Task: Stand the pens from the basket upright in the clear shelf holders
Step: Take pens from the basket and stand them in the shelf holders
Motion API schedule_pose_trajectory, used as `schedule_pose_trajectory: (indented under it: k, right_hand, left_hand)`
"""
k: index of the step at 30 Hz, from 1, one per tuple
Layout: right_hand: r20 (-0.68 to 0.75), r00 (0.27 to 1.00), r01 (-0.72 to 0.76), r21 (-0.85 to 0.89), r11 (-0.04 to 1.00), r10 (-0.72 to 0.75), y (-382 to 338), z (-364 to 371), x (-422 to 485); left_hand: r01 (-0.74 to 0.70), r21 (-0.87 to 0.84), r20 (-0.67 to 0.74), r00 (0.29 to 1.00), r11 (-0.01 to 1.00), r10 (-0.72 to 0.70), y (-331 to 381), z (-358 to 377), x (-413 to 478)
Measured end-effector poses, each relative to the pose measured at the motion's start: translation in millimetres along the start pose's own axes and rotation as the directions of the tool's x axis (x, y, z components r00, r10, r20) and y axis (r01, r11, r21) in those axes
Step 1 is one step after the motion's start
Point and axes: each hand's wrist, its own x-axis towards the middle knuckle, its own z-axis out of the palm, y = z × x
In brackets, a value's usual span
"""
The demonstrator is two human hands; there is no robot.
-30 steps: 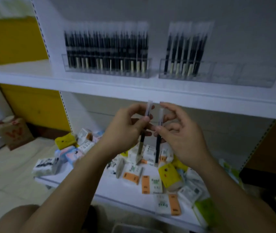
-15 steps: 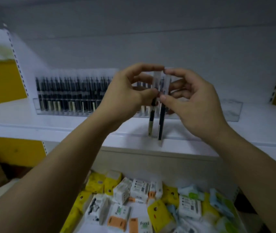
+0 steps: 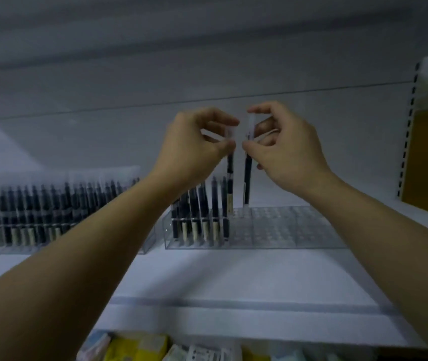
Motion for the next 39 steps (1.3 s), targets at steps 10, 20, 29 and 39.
schedule_pose_trajectory:
  k: [10, 20, 29, 39]
  right_hand:
    - [-0.050, 0.994, -0.090, 0.074, 0.993, 0.094, 53, 15, 7]
    - [-0.035, 0.993, -0.112, 0.115, 0.987, 0.117, 58, 16, -4]
    - [0.068, 0.996, -0.066, 0.036, 0.997, 0.063, 56, 15, -20]
    - [0.136, 0.990, -0.033, -0.038, 0.999, 0.038, 53, 15, -25]
  left_hand:
    - [-0.082, 0.244, 0.058, 0.996, 0.966, 0.070, -27, 24, 34]
    - [-0.059, 0.163, -0.012, 0.998, 0.985, 0.062, -23, 20, 33]
    - [-0.076, 0.229, 0.016, 0.997, 0.970, 0.074, -16, 19, 29]
    - [-0.041, 0.338, 0.105, 0.994, 0.940, 0.005, -30, 21, 23]
